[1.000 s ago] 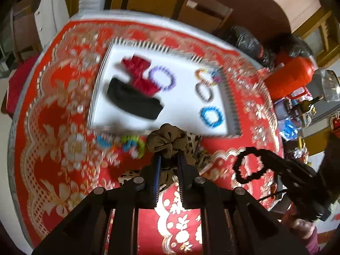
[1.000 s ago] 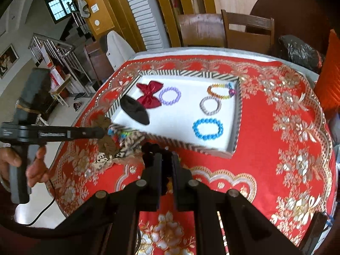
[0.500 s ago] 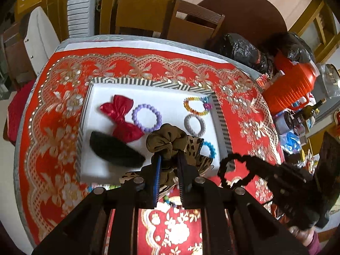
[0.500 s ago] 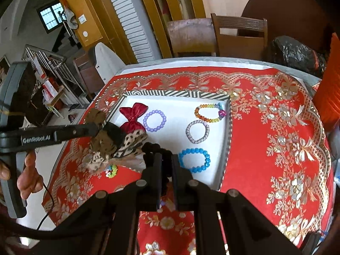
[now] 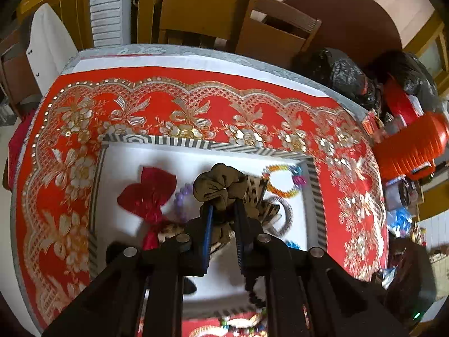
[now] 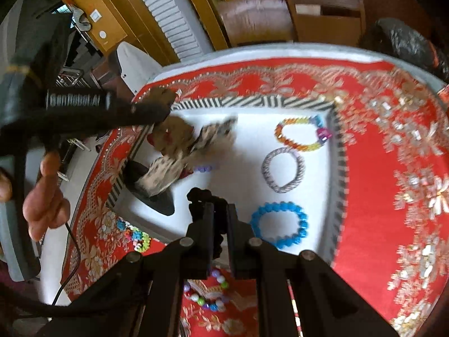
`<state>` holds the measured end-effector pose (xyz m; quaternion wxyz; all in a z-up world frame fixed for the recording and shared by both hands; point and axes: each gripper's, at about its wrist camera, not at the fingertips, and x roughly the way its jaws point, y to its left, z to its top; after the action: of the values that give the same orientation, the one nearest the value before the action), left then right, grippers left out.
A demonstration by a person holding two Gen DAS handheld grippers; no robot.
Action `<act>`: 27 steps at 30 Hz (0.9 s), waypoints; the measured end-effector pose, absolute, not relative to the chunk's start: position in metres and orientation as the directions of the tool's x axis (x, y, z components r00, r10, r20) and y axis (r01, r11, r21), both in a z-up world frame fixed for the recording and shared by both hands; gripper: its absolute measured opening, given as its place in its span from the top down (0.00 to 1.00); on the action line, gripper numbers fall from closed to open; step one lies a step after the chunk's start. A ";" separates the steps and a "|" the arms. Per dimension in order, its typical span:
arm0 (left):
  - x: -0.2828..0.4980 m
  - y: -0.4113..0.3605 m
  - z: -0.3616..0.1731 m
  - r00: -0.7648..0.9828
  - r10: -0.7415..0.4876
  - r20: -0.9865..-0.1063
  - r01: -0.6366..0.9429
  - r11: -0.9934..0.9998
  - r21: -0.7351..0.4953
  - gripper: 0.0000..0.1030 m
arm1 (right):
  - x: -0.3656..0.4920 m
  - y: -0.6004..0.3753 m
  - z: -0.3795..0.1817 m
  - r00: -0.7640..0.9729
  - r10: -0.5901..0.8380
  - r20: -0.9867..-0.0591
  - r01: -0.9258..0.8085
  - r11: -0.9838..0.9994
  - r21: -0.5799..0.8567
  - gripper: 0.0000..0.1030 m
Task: Organize jewelry
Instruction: 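Carry brown scrunchie into tray with left tool while right tool places black scrunchie there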
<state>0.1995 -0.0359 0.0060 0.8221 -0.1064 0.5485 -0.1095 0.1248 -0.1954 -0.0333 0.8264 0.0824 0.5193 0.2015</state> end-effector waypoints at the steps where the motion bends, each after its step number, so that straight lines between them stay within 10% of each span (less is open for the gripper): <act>1: 0.205 -0.036 0.001 0.367 -0.292 -0.883 0.056 0.955 -0.293 0.97 | 0.128 -0.194 -0.039 0.372 0.421 -0.827 -0.243 0.904 0.351 0.92; 9: 0.215 -0.031 -0.027 0.340 -0.236 -0.910 0.028 0.970 -0.241 0.96 | 0.150 -0.189 -0.081 0.309 0.396 -0.865 -0.207 0.915 0.345 0.91; 27: 0.177 -0.032 -0.005 0.404 -0.148 -0.903 0.059 0.989 -0.136 0.85 | 0.113 -0.204 -0.040 0.424 0.357 -0.833 -0.249 0.930 0.272 0.55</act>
<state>0.1774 -0.0316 -0.0051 0.8369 -0.0409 0.5423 -0.0619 0.1129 -0.2042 -0.0400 0.8420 0.0535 0.5058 0.1799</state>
